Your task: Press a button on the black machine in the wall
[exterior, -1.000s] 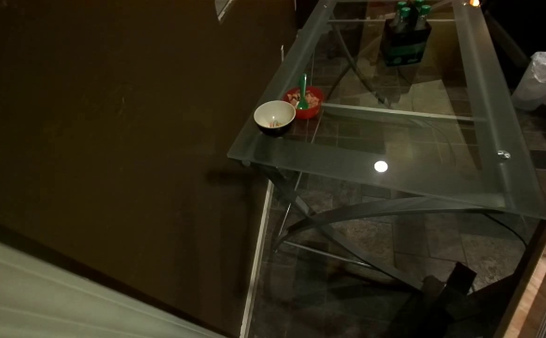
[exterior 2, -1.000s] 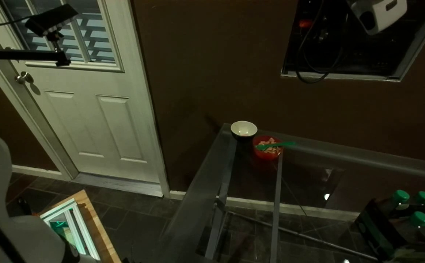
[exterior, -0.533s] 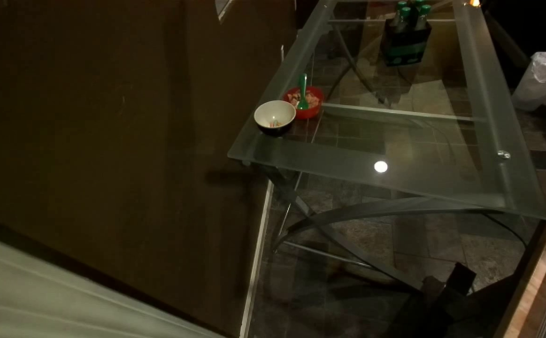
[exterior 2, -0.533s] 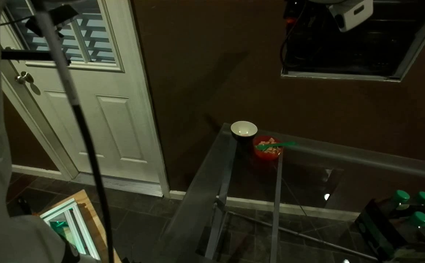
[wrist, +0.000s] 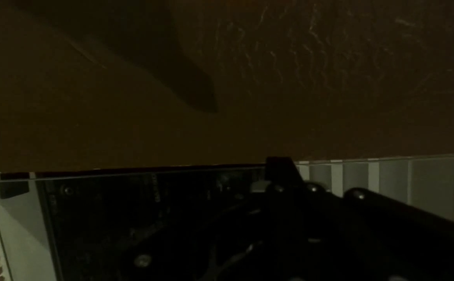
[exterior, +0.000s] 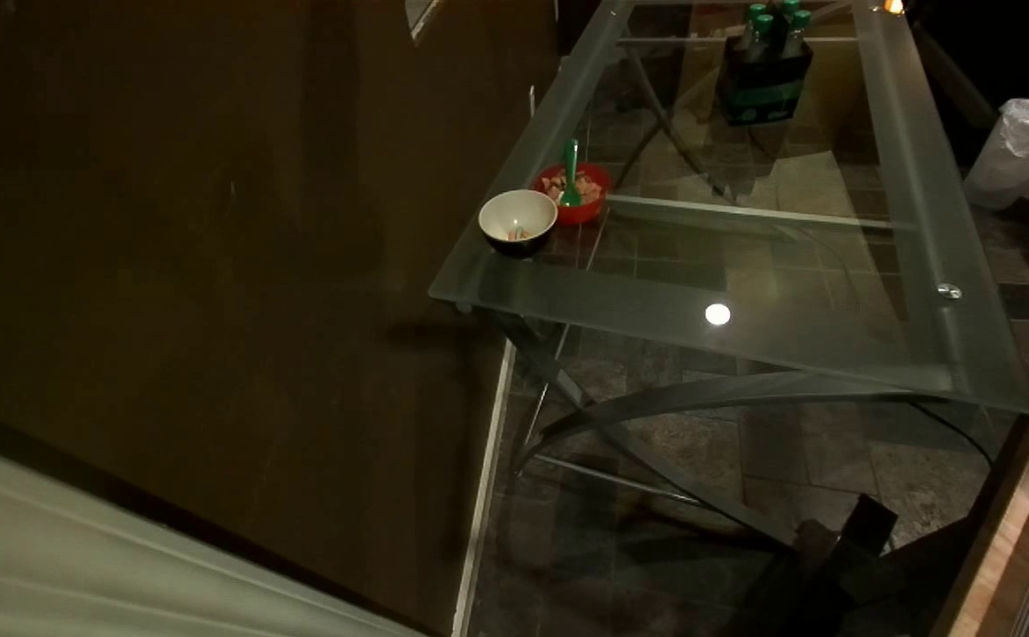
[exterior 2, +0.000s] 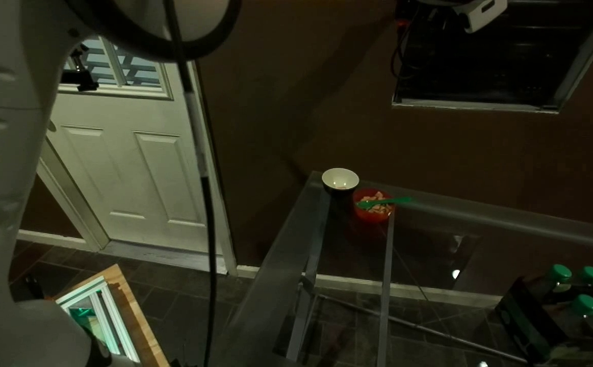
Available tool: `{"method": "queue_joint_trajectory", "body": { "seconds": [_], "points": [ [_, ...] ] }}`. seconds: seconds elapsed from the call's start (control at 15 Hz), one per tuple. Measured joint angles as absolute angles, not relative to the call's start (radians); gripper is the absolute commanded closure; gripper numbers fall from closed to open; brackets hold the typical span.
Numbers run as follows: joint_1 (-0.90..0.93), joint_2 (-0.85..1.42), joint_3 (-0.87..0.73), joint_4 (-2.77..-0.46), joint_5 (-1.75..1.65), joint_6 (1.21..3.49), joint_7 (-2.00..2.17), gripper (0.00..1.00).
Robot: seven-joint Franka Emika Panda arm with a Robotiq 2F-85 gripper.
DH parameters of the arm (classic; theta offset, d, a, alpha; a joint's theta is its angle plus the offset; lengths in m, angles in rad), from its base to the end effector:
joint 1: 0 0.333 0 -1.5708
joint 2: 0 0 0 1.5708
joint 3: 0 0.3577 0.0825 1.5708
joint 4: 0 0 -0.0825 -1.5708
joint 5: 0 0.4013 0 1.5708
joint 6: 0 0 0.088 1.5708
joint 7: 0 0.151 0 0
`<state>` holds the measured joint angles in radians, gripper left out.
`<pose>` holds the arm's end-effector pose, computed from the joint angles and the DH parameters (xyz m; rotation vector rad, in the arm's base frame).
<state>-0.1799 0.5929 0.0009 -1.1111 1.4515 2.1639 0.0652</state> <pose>0.8319 -0.0741 0.5822 -1.6023 0.7453 -0.4745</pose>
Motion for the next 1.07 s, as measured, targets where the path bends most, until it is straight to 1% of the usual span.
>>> {"method": "queue_joint_trajectory", "body": {
  "seconds": [0.6, 1.07],
  "points": [
    [-0.181, 0.746, 0.048, -0.902, 1.473, 2.184, 0.05, 1.0],
    [-0.183, 0.8, 0.055, -0.826, 1.473, 2.178, 0.05, 1.0]
  ]
}}
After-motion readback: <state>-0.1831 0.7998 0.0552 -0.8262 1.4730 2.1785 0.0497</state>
